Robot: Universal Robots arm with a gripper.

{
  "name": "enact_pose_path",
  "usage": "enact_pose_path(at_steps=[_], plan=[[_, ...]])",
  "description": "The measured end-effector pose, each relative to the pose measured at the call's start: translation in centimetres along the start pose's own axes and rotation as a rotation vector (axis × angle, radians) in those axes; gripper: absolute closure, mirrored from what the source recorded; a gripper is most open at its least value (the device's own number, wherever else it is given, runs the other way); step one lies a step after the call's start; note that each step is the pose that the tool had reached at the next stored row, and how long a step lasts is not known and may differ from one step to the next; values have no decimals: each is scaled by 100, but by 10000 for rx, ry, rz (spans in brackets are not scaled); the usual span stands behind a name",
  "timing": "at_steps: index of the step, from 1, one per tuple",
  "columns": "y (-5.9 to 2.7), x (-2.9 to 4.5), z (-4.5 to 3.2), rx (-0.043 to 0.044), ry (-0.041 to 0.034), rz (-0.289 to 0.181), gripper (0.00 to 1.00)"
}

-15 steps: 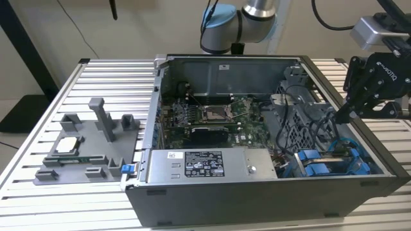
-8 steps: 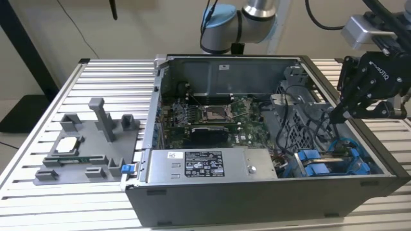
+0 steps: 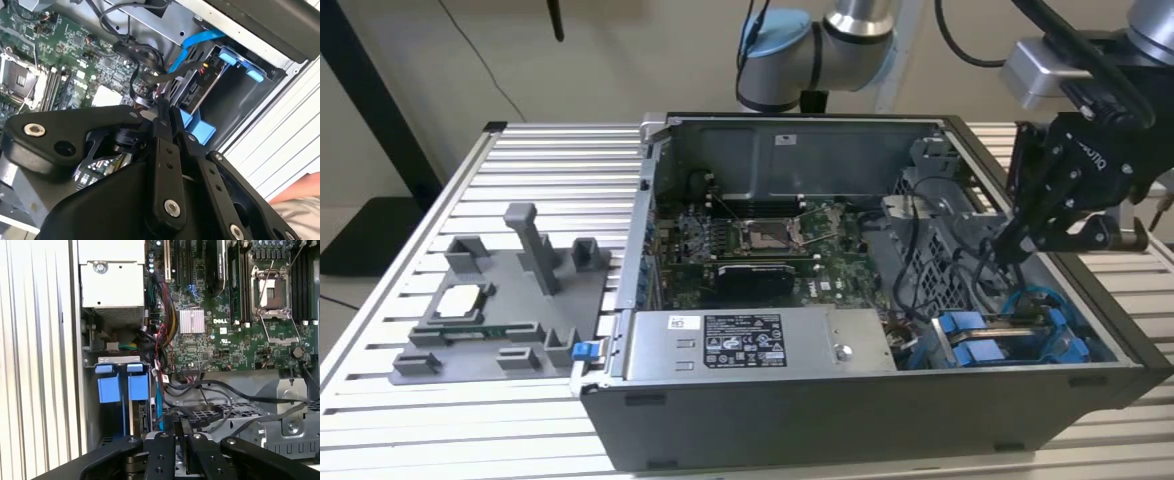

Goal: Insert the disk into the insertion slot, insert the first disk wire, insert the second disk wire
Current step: 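Insert the second disk wire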

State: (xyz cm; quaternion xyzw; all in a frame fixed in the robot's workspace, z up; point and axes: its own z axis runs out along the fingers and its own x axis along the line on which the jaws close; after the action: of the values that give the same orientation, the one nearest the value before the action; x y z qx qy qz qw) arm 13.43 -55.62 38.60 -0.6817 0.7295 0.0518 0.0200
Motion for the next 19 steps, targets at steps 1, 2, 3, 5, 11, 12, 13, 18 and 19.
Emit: enact_pose_path(at_steps=[1,2,3,5,11,12,13,18,19], plan=[[17,1,2,50,49,-3,100],[33,2,3,99,101,-6,100],[50,4,6,148,150,-9,100],[82,6,10,247,247,-13,100],[157,13,24,507,525,-30,100],[166,14,27,535,571,-32,100],[175,15,31,559,621,-35,100],[263,23,53,663,783,-47,100],[272,24,55,680,796,-51,100]])
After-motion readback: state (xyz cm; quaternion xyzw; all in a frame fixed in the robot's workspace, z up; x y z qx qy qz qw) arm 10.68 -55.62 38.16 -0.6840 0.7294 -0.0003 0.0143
